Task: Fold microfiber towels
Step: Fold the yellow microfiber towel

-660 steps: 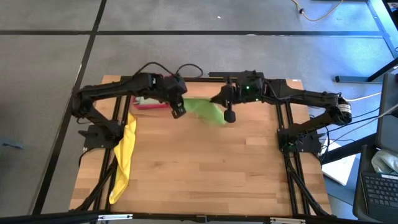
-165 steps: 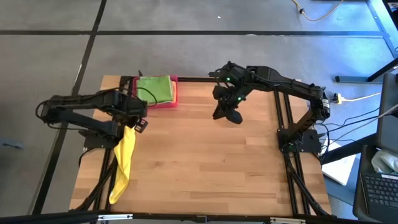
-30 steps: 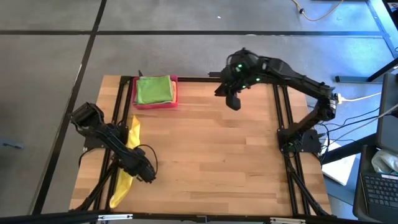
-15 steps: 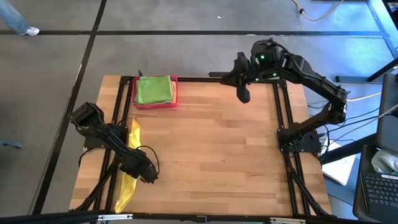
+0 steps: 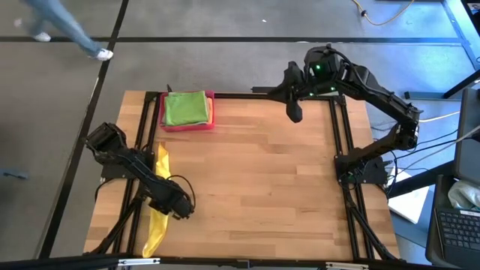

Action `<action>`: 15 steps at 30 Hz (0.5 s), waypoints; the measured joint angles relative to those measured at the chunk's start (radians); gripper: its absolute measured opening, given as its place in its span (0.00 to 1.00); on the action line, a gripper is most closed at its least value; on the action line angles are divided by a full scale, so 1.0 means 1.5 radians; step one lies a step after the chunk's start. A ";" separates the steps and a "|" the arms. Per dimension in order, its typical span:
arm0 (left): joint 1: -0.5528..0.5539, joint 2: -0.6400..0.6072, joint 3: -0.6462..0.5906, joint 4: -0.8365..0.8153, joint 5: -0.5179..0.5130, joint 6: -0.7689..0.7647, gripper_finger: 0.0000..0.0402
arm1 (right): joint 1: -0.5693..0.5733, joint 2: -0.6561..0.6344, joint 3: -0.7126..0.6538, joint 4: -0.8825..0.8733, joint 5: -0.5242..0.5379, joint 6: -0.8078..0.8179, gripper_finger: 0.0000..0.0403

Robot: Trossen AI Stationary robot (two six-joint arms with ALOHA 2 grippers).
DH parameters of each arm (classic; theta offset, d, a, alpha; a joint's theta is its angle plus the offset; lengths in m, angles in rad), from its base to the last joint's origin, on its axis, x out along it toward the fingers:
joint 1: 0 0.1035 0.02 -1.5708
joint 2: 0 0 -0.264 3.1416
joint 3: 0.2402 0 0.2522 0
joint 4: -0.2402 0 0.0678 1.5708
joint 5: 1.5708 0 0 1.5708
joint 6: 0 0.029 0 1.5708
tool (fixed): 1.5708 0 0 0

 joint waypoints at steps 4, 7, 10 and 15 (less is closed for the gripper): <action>0.003 0.000 0.000 0.004 0.003 0.001 0.06 | 0.000 0.000 0.000 0.000 0.000 -0.012 0.17; 0.008 -0.001 0.009 0.000 0.001 0.013 0.01 | 0.000 0.000 0.000 0.000 0.000 -0.022 0.17; 0.012 -0.001 0.026 -0.016 -0.012 0.024 0.01 | -0.003 0.000 0.000 0.000 0.000 -0.033 0.17; 0.012 -0.002 0.050 -0.050 -0.021 0.036 0.00 | -0.011 0.000 0.000 0.006 0.000 -0.033 0.17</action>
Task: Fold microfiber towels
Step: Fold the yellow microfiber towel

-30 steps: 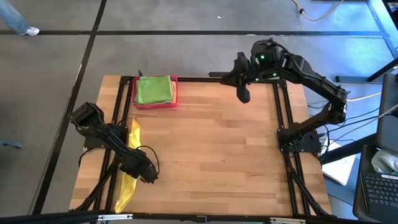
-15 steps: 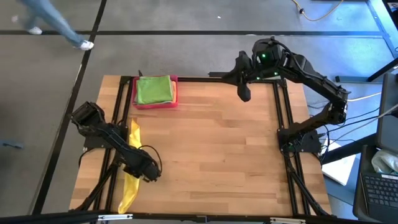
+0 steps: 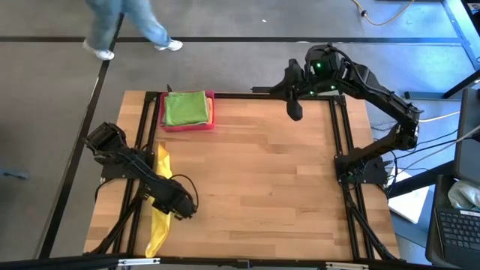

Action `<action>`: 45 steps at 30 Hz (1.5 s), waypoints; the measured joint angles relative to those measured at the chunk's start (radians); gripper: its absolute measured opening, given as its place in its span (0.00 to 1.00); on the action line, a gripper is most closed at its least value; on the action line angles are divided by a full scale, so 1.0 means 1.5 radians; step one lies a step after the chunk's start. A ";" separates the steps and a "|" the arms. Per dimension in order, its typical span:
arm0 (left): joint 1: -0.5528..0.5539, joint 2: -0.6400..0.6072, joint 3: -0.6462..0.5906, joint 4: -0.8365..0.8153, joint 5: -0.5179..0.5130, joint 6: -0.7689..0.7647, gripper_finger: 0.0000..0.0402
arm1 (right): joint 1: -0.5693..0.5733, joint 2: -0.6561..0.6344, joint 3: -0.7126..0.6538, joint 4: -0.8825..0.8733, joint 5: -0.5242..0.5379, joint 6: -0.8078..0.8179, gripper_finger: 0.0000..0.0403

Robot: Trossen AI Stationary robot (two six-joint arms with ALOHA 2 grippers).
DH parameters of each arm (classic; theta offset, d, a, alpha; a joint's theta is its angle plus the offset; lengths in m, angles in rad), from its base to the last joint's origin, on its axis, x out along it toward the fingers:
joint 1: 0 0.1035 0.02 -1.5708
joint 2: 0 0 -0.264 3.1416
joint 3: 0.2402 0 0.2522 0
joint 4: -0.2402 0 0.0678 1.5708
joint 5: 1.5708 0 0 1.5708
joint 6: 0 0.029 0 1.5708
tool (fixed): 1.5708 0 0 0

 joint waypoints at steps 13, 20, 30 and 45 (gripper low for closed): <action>0.001 0.000 0.079 -0.121 -0.066 0.074 0.06 | -0.019 0.000 0.000 0.003 0.000 0.002 0.17; 0.000 0.000 0.087 -0.114 -0.075 0.084 0.24 | -0.019 0.000 0.000 0.002 0.000 0.005 0.17; -0.003 0.008 0.054 -0.012 -0.084 0.083 0.35 | -0.019 0.000 0.000 -0.017 -0.001 0.003 0.17; -0.003 0.050 0.052 -0.037 -0.079 0.088 0.35 | -0.019 0.000 0.000 -0.027 -0.001 0.003 0.17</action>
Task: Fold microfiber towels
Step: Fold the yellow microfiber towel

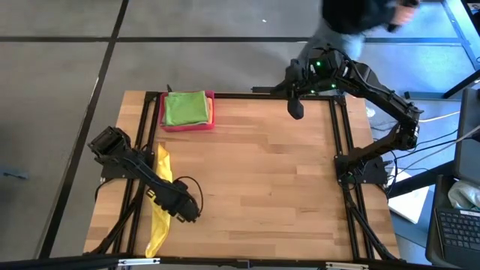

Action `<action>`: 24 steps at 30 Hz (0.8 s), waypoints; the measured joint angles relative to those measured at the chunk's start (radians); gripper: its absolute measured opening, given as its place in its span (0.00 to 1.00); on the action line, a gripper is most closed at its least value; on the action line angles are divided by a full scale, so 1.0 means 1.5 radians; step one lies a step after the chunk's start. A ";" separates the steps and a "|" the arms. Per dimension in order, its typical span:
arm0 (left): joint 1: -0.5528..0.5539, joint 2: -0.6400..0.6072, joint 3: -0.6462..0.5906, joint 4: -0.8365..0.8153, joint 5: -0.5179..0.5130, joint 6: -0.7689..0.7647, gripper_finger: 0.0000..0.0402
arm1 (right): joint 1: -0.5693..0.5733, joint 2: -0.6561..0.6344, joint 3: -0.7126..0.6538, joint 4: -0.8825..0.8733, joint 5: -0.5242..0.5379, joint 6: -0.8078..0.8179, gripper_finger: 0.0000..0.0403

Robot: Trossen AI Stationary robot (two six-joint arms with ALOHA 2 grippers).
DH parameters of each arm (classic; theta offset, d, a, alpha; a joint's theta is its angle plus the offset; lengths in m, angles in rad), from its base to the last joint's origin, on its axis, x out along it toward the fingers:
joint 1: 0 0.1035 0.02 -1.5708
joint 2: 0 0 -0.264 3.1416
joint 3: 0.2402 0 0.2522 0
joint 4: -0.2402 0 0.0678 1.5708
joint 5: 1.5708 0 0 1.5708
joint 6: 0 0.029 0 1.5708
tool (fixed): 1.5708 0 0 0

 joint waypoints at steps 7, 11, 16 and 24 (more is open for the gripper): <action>0.004 0.000 0.000 -0.001 -0.004 0.022 0.35 | 0.001 0.005 0.000 0.006 0.000 -0.001 0.17; 0.010 0.000 0.000 -0.001 0.003 0.057 0.34 | 0.001 0.011 0.000 0.005 0.000 0.001 0.17; 0.023 0.000 0.000 -0.001 0.015 0.102 0.24 | 0.001 0.012 -0.001 -0.003 0.000 0.001 0.17; 0.048 0.000 0.009 -0.003 0.010 0.172 0.01 | 0.000 0.007 -0.001 -0.086 0.001 0.009 0.17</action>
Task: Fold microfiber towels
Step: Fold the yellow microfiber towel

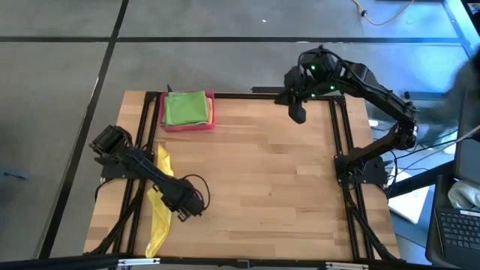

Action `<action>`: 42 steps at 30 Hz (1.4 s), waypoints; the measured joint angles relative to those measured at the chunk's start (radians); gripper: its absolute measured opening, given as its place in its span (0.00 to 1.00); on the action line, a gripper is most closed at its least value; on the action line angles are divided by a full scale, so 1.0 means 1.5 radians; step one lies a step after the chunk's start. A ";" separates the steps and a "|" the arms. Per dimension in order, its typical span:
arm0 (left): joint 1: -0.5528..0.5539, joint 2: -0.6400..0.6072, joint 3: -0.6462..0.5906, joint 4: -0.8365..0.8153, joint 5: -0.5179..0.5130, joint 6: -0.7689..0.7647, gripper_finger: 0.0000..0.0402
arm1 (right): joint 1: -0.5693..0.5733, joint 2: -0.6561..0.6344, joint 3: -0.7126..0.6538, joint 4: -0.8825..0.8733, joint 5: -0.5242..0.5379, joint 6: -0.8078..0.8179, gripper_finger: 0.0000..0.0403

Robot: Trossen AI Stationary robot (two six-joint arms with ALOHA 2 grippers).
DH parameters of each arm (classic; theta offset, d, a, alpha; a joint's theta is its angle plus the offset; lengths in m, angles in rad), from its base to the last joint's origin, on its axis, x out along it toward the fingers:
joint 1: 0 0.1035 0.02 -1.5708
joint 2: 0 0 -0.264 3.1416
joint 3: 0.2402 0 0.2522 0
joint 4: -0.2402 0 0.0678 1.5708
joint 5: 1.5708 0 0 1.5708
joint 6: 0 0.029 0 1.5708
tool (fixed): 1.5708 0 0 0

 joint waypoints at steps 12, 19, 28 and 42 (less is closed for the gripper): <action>0.103 0.000 0.124 -0.002 -0.149 0.104 0.00 | 0.000 -0.011 0.000 -0.184 0.000 0.116 0.17; 0.178 0.000 0.212 0.117 -0.285 0.248 0.00 | 0.000 -0.012 0.000 -0.226 0.000 0.146 0.17; 0.290 0.011 0.260 0.259 -0.385 0.316 0.00 | 0.000 -0.014 0.000 -0.254 0.000 0.146 0.17; 0.370 0.040 0.260 0.295 -0.275 0.331 0.09 | 0.003 -0.014 0.000 -0.240 -0.006 0.132 0.17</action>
